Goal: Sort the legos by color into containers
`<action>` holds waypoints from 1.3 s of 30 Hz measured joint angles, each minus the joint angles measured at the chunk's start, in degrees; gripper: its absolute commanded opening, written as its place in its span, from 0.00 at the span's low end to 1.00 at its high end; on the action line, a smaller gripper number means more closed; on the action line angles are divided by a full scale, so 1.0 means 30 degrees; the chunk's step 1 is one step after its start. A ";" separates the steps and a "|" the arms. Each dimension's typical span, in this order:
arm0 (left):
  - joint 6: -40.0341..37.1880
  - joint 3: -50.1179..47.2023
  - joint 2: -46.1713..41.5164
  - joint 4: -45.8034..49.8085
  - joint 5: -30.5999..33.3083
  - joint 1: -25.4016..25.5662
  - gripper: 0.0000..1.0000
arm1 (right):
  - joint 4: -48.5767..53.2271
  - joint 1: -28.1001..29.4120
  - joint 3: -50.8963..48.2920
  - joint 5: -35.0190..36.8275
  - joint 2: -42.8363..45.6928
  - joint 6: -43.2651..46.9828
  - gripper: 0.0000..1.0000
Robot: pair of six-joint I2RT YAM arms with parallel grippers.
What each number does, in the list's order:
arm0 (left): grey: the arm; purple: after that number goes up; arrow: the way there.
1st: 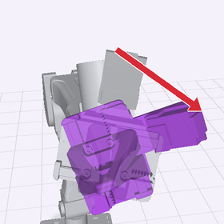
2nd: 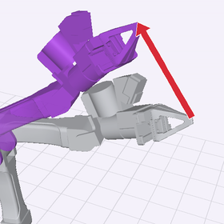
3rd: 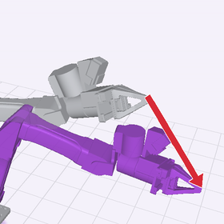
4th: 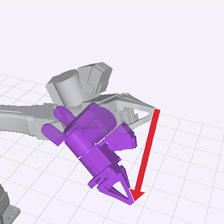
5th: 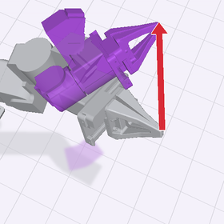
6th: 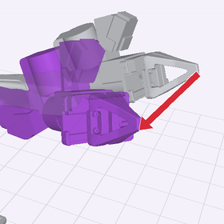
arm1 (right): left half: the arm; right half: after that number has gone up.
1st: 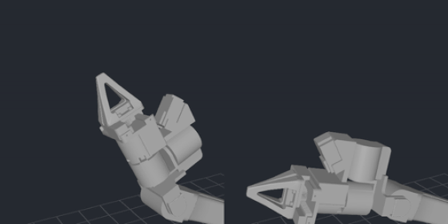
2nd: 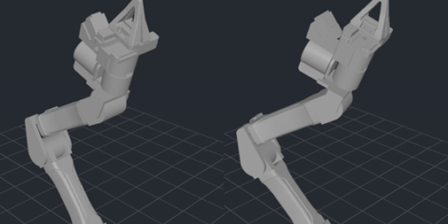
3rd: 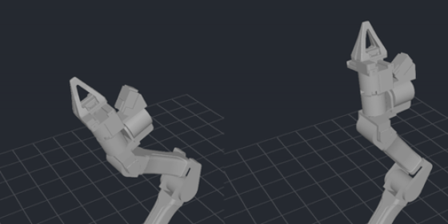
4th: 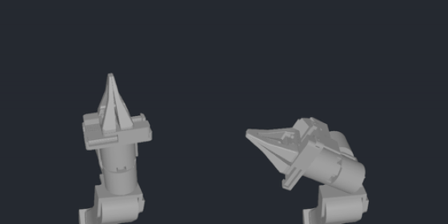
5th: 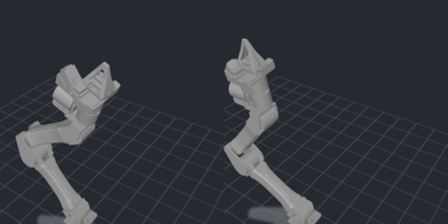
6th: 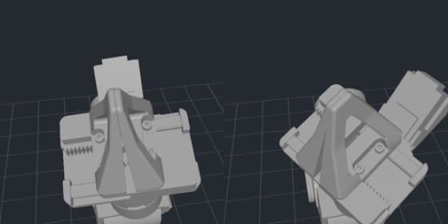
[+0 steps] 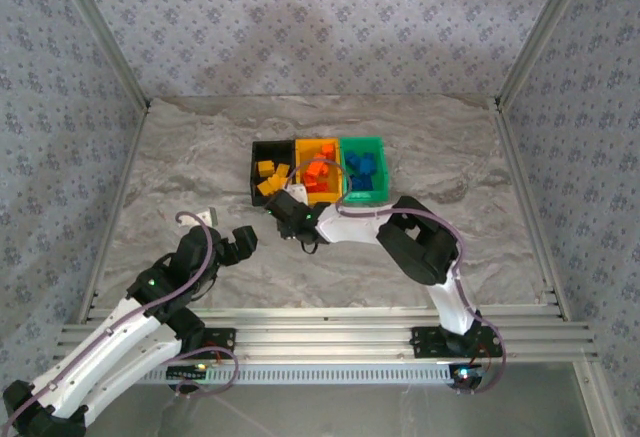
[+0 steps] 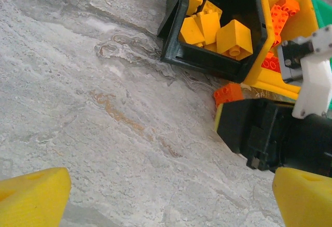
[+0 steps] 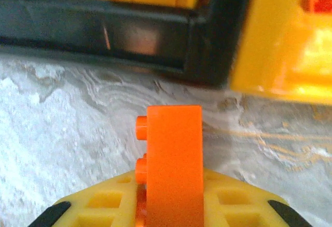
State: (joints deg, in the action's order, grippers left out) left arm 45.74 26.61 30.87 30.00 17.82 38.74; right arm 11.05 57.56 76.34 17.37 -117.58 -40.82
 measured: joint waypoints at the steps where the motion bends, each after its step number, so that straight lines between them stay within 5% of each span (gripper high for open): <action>1: 0.0000 0.0000 0.0000 0.0000 0.0000 0.0000 1.00 | -0.0117 0.0073 -0.0495 -0.0080 0.0386 0.0044 0.22; 8: 0.0000 0.0000 0.0153 -0.0066 -0.0051 0.0000 1.00 | -0.0634 0.0976 -0.4204 -0.0175 0.5144 0.0423 0.22; 14: 0.0000 -0.0219 0.0393 -0.0189 -0.0146 0.0000 1.00 | -0.0197 0.0087 -0.4248 0.0459 0.8408 0.1115 0.22; 26: 0.0000 -0.0233 0.0393 -0.0233 -0.0146 0.0000 1.00 | 0.1719 -0.4065 0.1443 0.1523 0.3599 0.1931 0.26; 30: 0.0000 -0.0233 0.0510 -0.0306 -0.0138 0.0000 1.00 | 0.2900 -0.4634 0.3599 0.1763 0.1545 0.2113 0.36; 35: 0.0000 -0.0233 0.0685 -0.0466 -0.0066 0.0000 1.00 | 0.3133 -0.4881 0.4670 0.1807 0.0641 0.2871 0.69; 39: 0.0000 -0.0168 0.1093 -0.0481 -0.0051 0.0000 1.00 | 0.2630 -0.4867 0.4051 0.1829 0.1523 0.3417 0.78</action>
State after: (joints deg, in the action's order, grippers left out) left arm 45.74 26.11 34.15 28.56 17.67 38.74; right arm 18.94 42.96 88.49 22.85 -113.01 -30.57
